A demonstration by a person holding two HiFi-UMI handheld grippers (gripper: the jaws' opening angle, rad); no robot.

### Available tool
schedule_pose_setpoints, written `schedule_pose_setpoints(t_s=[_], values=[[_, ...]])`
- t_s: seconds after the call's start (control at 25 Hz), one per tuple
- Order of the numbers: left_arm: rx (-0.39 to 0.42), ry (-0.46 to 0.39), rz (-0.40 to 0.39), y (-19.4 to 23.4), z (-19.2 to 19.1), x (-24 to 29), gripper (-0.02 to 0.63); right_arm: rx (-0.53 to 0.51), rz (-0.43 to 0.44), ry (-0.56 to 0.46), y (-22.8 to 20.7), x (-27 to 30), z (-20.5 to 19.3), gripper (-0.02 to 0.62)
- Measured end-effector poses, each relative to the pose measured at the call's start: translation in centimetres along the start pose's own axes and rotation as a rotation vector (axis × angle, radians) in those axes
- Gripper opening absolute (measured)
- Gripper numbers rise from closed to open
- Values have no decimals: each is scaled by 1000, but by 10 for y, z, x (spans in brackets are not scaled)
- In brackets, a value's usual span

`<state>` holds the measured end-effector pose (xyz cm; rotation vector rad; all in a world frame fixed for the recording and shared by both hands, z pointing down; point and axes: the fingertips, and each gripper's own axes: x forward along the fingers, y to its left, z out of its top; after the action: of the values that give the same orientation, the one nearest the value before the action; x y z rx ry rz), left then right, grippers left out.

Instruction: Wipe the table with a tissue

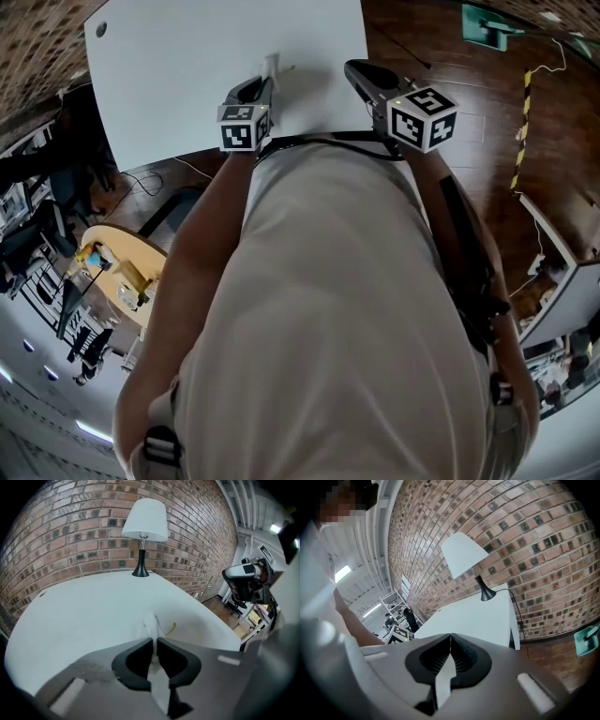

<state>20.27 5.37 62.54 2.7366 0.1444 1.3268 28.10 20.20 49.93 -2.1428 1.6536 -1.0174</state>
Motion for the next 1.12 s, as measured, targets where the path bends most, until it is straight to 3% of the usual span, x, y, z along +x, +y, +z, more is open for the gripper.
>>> schedule_pose_setpoints(t_s=[0.36, 0.56, 0.68, 0.92, 1.12], values=[[20, -26, -27, -43, 17, 16, 35, 3, 1, 5, -23, -22, 2, 9], [-21, -30, -18, -37, 20, 19, 34, 5, 0, -5, -30, -26, 5, 9], [3, -22, -34, -40, 22, 23, 34, 10, -6, -9, -36, -31, 5, 9], [72, 22, -115, -56, 36, 35, 34, 25, -17, -15, -42, -37, 2, 9], [92, 46, -242, -105, 25, 37, 34, 29, -22, -19, -40, -36, 0, 8]])
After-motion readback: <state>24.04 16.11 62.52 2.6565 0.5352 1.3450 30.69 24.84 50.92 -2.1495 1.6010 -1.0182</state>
